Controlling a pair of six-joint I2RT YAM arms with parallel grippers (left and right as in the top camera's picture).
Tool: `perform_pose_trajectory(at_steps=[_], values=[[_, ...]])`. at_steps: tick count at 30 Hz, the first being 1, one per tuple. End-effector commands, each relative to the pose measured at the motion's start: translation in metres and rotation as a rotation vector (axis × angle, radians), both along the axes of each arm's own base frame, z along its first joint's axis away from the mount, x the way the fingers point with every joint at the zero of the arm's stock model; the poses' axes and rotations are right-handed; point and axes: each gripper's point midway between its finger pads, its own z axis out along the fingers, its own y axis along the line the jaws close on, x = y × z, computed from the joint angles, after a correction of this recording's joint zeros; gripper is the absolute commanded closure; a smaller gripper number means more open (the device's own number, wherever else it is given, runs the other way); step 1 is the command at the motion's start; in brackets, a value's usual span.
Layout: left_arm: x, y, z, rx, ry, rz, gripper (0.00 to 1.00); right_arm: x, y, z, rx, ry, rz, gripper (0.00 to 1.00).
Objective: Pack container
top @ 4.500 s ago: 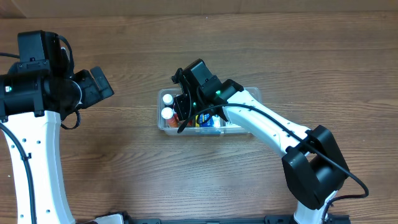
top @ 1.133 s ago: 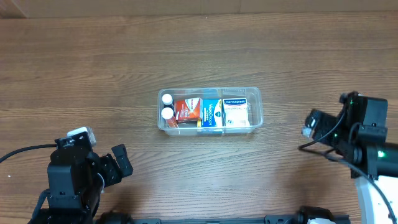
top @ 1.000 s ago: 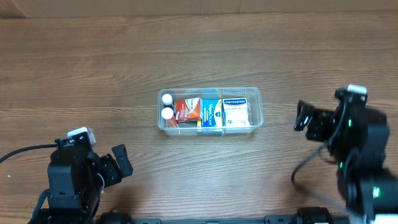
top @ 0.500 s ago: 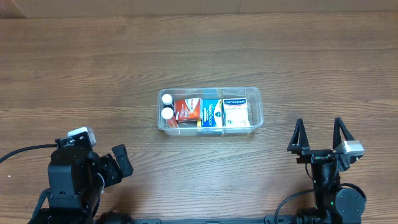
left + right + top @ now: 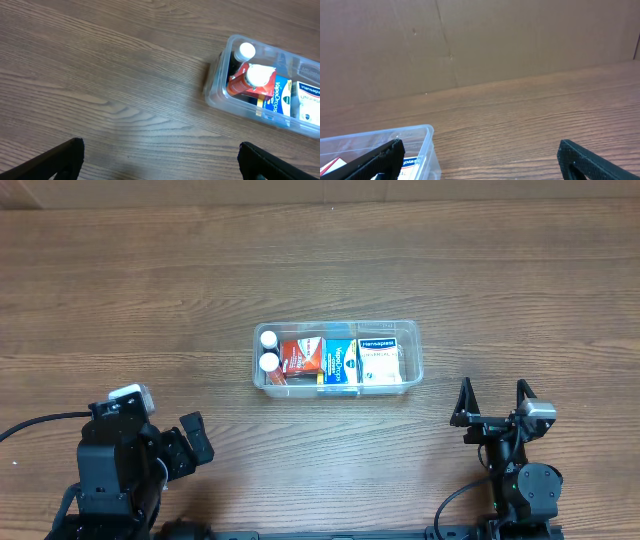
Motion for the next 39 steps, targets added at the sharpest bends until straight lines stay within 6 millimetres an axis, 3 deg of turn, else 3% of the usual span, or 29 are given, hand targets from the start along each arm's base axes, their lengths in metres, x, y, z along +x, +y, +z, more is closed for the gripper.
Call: perform_pose_trajectory(at_steps=[1, 13, 15, 17, 20, 24, 29, 35, 39], values=[[0.0, 0.001, -0.001, 0.002, -0.002, 0.011, 0.0, 0.0, 0.003, 0.0, 0.001, -0.01, 0.015, 0.0], [-0.004, 0.003, 0.0, 0.02, -0.009, 0.006, 0.0, 0.0, 0.003, 0.0, 0.001, -0.01, 0.015, 0.0], [-0.009, 0.005, -0.008, 0.043, -0.028, -0.003, 0.0, 0.0, 0.003, 0.0, 0.001, -0.01, 0.015, 0.0], [-0.008, 0.005, -0.028, 0.041, -0.076, -0.001, 0.0, 0.0, 0.003, 0.0, 0.001, -0.01, 0.015, 0.0], [0.012, 0.005, -0.062, 0.034, -0.23, 0.003, 0.0, 0.0, 0.003, 0.0, 0.001, -0.01, 0.015, 0.0], [0.039, 0.007, -0.077, 0.036, -0.468, 0.027, 0.0, 0.0, 0.003, 0.0, 0.001, -0.01, 0.015, 0.0], [0.06, 0.019, -0.081, 0.069, -0.678, 0.097, 0.0, 0.0, 0.003, 0.0, 0.001, -0.01, 0.015, 0.0], [0.065, -0.01, -0.082, 0.202, -0.694, -0.178, 0.0, 0.0, 0.003, 0.0, 0.001, -0.01, 0.015, 0.0], [0.066, -0.005, -0.08, 0.199, -0.707, -0.167, 0.0, 0.0, 0.003, 0.0, 0.001, -0.01, 0.015, 0.0]])
